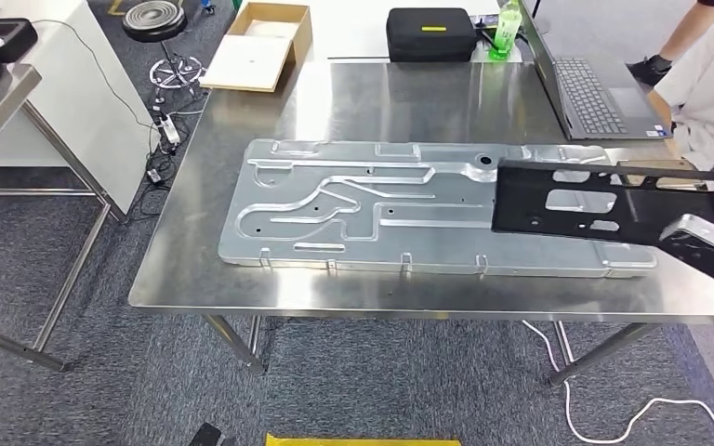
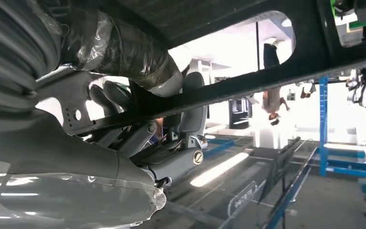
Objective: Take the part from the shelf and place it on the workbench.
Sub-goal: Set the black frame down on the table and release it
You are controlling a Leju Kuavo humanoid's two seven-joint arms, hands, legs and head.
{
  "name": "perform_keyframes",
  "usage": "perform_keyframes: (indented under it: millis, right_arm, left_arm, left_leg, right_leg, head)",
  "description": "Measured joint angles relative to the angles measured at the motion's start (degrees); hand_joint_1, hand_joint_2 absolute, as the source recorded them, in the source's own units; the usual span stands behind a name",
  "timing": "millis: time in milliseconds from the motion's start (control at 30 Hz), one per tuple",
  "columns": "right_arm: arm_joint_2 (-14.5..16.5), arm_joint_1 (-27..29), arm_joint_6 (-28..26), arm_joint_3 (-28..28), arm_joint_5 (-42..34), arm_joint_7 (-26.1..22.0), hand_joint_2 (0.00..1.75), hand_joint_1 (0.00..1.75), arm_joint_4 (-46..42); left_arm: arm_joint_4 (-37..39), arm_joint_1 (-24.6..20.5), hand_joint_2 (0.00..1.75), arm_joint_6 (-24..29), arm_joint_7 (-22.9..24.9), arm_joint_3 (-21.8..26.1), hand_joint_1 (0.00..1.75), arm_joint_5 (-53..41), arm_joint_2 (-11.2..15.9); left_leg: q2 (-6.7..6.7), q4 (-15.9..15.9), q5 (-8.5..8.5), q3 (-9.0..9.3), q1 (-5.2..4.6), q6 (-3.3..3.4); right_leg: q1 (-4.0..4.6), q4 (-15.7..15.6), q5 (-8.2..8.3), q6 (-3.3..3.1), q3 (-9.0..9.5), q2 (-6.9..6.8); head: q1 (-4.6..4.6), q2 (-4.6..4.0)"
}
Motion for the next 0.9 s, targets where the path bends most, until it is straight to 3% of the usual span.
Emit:
perform_keyframes:
  millis: [67, 100, 200, 267, 400, 433, 500, 567, 600, 633, 700, 767, 900]
  right_arm:
    - [0.14, -1.77, 0.46, 3.58, 1.98, -0.01, 1.75, 1.75, 0.44]
    - [0.27, -2.71, 0.65, 5.46, 2.96, -0.08, 1.75, 1.75, 0.78]
    - [0.83, -5.31, 1.04, 10.69, 5.01, -0.48, 1.75, 1.75, 1.87]
    - [1.50, -7.00, 1.04, 13.78, 5.71, -0.69, 1.75, 1.75, 2.75]
    - [3.31, -10.76, 0.99, 20.42, 6.35, -1.00, 1.75, 1.75, 4.53]
    - [3.66, -11.35, 0.99, 21.83, 6.38, -1.18, 1.75, 1.75, 4.79]
    - [4.44, -12.24, 0.99, 23.94, 6.38, -1.47, 1.75, 1.75, 5.33]
    - [5.20, -12.66, 1.00, 25.43, 6.19, -1.63, 1.75, 1.75, 5.86]
    - [5.55, -12.72, 1.01, 26.00, 5.96, -1.83, 1.75, 1.75, 6.05]
    - [5.89, -12.86, 1.01, 26.53, 5.64, -2.10, 1.75, 1.75, 6.21]
    - [6.63, -13.39, 1.01, 27.49, 4.96, -2.72, 1.75, 1.75, 6.35]
    - [7.35, -13.91, 1.01, 28.36, 4.51, -3.13, 1.75, 1.75, 6.38]
    - [8.33, -14.15, 1.00, 29.78, 4.20, -3.39, 1.75, 1.75, 6.40]
  left_arm:
    - [0.00, -0.01, 1.75, -0.55, 0.00, -0.09, 0.00, -0.35, -0.04]
    - [-0.01, -0.03, 1.75, -0.97, -0.01, -0.16, 0.00, -0.53, -0.04]
    - [-0.22, -0.24, 1.75, -2.20, -0.01, -0.39, 0.00, -0.74, -0.04]
    - [-0.57, -0.35, 1.75, -2.74, 0.00, -0.43, 0.00, -0.73, -0.04]
    - [-1.09, -0.38, 1.75, -3.39, -0.08, -0.46, 0.00, -0.72, -0.08]
    - [-1.17, -0.42, 1.75, -3.48, -0.18, -0.46, 0.00, -0.72, -0.10]
    - [-1.25, -0.38, 1.75, -3.59, -0.36, -0.48, 0.00, -0.72, -0.15]
    - [-1.25, -0.18, 1.75, -3.63, -0.43, -0.50, 0.00, -0.75, -0.18]
    - [-1.25, -0.08, 1.75, -3.62, -0.47, -0.51, 0.00, -0.80, -0.20]
    - [-1.25, -0.02, 1.75, -3.61, -0.53, -0.54, 0.00, -0.86, -0.21]
    - [-1.25, -0.02, 1.75, -3.50, -0.67, -0.58, 0.00, -0.96, -0.21]
    - [-1.25, -0.07, 1.75, -3.38, -0.76, -0.60, 0.00, -0.97, -0.19]
    - [-1.26, -0.03, 1.75, -3.27, -0.87, -0.62, 0.00, -0.98, -0.17]
  left_leg:
    - [-0.03, 5.31, -1.25, -2.74, -0.11, 0.38]
    - [-0.05, 4.93, -0.26, -2.70, -0.26, 0.71]
    - [-0.09, -5.61, 5.52, 2.06, -1.06, 2.11]
    - [-0.06, -10.42, 6.95, 4.12, -1.43, 2.48]
    - [0.14, -12.46, 7.72, 4.81, -1.24, 2.85]
    - [0.21, -13.04, 8.08, 5.09, -1.06, 3.05]
    - [0.21, -13.49, 8.40, 5.26, -0.94, 3.25]
    - [0.17, -13.43, 8.37, 5.22, -0.89, 3.21]
    - [0.15, -13.33, 8.30, 5.22, -0.82, 3.11]
    - [0.12, -13.14, 8.16, 5.23, -0.70, 2.91]
    - [0.08, -12.55, 7.69, 5.16, -0.48, 2.21]
    - [0.10, -11.94, 7.32, 4.90, -0.50, 1.47]
    - [0.13, -11.51, 6.81, 4.49, -0.48, 0.40]
  right_leg:
    - [0.56, 0.04, 0.00, -0.26, -0.03, 0.09]
    - [0.78, 0.10, -0.01, -0.32, -0.02, 0.16]
    - [1.20, 0.32, -0.11, -0.40, 0.07, 0.29]
    - [1.24, 0.34, -0.01, -0.17, -0.12, 0.27]
    - [1.00, 0.43, -0.08, 0.78, -0.38, 0.19]
    - [0.96, 1.75, -1.06, 1.03, -0.93, 0.13]
    - [0.60, 7.43, -4.24, 1.56, -3.53, 0.00]
    - [0.12, 13.17, -6.14, 2.17, -6.37, -0.04]
    - [-0.12, 13.74, -5.64, 2.45, -6.74, -0.08]
    - [-0.36, 12.19, -4.09, 2.72, -6.07, -0.16]
    - [-0.63, 5.32, -0.51, 3.09, -2.74, -0.38]
    - [-0.37, 0.66, 0.73, 2.67, -0.61, -0.40]
    - [-0.07, -0.04, 0.60, 0.94, -0.60, -0.31]
  head:
    - [0.00, 0.00]
    - [0.00, 0.00]
    - [0.02, 0.00]
    - [0.03, 0.00]
    - [0.02, 0.00]
    - [0.03, 0.00]
    - [0.04, 0.00]
    - [0.04, 0.00]
    - [0.04, 0.00]
    - [0.04, 0.00]
    - [0.06, 0.00]
    - [0.03, 0.00]
    - [0.01, 0.00]
